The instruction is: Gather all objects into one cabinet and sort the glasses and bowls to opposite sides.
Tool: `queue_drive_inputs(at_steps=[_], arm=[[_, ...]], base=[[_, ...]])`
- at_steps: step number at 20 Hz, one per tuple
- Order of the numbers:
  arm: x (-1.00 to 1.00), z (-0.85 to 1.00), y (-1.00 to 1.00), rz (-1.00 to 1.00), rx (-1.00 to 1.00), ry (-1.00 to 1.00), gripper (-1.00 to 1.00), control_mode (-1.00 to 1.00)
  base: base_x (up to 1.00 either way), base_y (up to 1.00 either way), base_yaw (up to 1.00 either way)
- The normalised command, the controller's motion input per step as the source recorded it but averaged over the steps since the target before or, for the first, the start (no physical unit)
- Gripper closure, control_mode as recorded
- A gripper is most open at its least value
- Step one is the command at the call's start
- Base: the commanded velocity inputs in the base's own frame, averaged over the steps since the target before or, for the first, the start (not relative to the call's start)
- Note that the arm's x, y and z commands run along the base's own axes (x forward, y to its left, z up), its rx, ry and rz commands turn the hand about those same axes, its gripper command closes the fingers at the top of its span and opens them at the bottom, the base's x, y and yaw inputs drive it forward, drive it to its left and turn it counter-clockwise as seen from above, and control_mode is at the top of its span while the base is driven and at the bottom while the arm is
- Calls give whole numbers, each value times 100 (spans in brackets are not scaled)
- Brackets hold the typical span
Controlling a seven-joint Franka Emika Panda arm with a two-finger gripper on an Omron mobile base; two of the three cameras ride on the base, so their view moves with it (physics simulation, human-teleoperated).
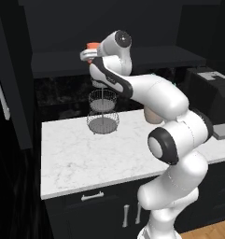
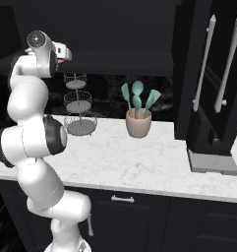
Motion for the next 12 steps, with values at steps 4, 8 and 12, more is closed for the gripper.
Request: queue_drive_inputs(at_steps=[4, 8, 12], arm=[[1, 0, 2, 0, 0, 0, -100, -100], [0, 0, 0, 0, 0, 0, -100, -100], [0, 0, 0, 0, 0, 0, -100, -100]], base=[[0, 0, 0], [0, 0, 0], [0, 0, 0]])
